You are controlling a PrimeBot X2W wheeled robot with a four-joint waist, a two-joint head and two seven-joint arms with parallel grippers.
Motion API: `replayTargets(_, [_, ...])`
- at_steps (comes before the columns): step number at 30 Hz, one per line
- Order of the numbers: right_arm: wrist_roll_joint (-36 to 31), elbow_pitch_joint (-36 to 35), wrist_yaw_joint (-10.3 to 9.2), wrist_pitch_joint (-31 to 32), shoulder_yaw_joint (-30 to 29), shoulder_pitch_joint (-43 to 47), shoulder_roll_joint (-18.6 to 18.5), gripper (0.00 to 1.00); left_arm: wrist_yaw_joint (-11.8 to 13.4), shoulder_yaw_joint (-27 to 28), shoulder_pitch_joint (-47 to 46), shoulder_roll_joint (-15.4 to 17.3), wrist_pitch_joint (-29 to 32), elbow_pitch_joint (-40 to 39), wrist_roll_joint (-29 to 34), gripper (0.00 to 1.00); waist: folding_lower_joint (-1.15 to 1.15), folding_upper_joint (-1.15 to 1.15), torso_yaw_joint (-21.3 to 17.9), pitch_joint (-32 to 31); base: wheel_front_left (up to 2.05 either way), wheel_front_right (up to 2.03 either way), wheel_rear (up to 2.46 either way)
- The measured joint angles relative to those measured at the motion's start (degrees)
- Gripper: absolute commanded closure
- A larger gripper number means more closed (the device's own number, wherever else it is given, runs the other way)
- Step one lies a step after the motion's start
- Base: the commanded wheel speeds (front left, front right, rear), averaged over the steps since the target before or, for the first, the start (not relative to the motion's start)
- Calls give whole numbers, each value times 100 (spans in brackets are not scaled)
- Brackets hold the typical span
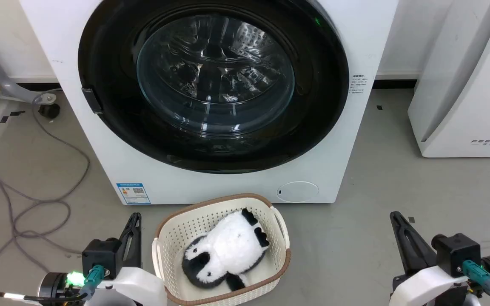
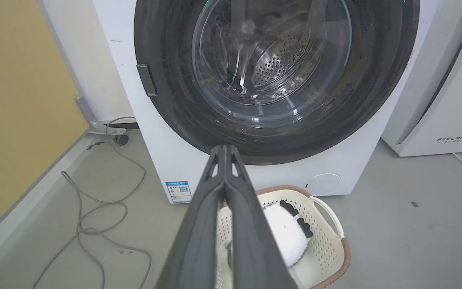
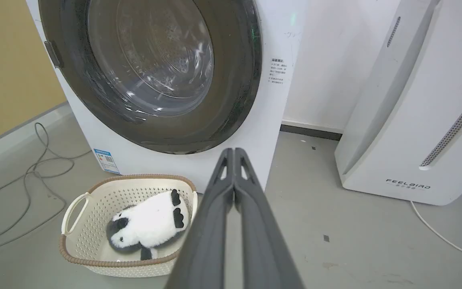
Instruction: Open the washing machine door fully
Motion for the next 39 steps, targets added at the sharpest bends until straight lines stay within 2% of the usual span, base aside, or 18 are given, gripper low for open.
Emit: replayTargets(39, [0, 0, 0, 0, 0, 0, 1, 100, 0, 1, -1, 0, 0, 0, 0, 100, 0, 0, 0, 0, 0, 0, 0])
